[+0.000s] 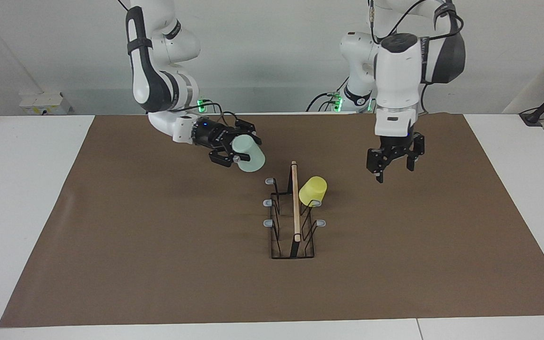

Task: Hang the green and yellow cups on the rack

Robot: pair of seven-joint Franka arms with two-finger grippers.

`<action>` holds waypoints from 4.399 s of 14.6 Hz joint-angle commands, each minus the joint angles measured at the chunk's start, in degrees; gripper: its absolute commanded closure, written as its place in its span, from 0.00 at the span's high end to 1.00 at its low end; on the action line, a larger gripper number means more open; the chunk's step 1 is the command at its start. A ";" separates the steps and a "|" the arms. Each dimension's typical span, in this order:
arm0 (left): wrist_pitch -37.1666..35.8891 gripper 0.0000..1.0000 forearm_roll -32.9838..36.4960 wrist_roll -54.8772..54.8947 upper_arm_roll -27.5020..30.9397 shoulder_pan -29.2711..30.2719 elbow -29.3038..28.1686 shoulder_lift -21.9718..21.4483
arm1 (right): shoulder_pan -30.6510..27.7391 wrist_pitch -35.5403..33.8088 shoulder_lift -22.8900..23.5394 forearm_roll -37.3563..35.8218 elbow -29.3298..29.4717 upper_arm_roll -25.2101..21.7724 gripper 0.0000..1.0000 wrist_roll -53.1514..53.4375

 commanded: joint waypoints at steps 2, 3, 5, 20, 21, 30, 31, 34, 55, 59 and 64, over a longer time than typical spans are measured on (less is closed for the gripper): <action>-10.72 1.00 -6.18 16.80 -0.49 6.96 9.11 1.26 | 0.82 -10.63 11.94 7.41 4.33 -0.01 0.00 -9.61; -13.01 1.00 -6.27 18.57 -0.49 8.19 11.21 2.31 | 1.35 -10.33 12.77 7.87 4.35 -0.01 0.00 -9.89; -19.24 1.00 -8.89 22.44 -0.49 11.00 16.75 4.50 | 1.70 -8.66 12.77 7.87 4.17 -0.01 0.00 -9.99; -29.64 1.00 -11.28 26.85 -1.55 11.37 9.04 -3.04 | 6.71 -7.96 14.44 16.75 -1.63 -0.01 0.00 -11.30; -29.64 1.00 -11.28 26.77 -1.46 11.19 9.04 -3.13 | 6.63 -7.78 14.44 16.75 -1.63 -0.01 0.00 -11.30; -29.99 1.00 -9.78 25.89 -1.29 10.93 12.20 -1.90 | 6.45 -5.23 14.88 14.74 -0.22 -0.01 1.00 -9.11; -30.26 1.00 -9.70 25.80 -1.29 10.84 12.20 -1.64 | 6.28 -4.79 14.80 13.33 0.04 -0.10 1.00 -8.50; -32.01 1.00 -8.56 25.80 -1.46 10.75 12.03 -1.73 | 4.00 0.91 11.38 5.96 -0.22 -0.18 1.00 -6.30; -31.84 1.00 -8.55 25.54 -1.55 10.49 10.97 -2.52 | -16.74 7.71 -0.85 -53.35 6.63 -0.36 1.00 19.87; -31.84 1.00 -8.55 25.54 -1.55 10.49 10.97 -2.43 | -20.70 1.47 -1.55 -67.42 11.02 -0.62 1.00 30.32; -31.66 1.00 -8.55 25.45 -1.55 10.49 10.97 -2.52 | -22.11 -5.83 -7.43 -90.63 14.54 -0.62 1.00 53.43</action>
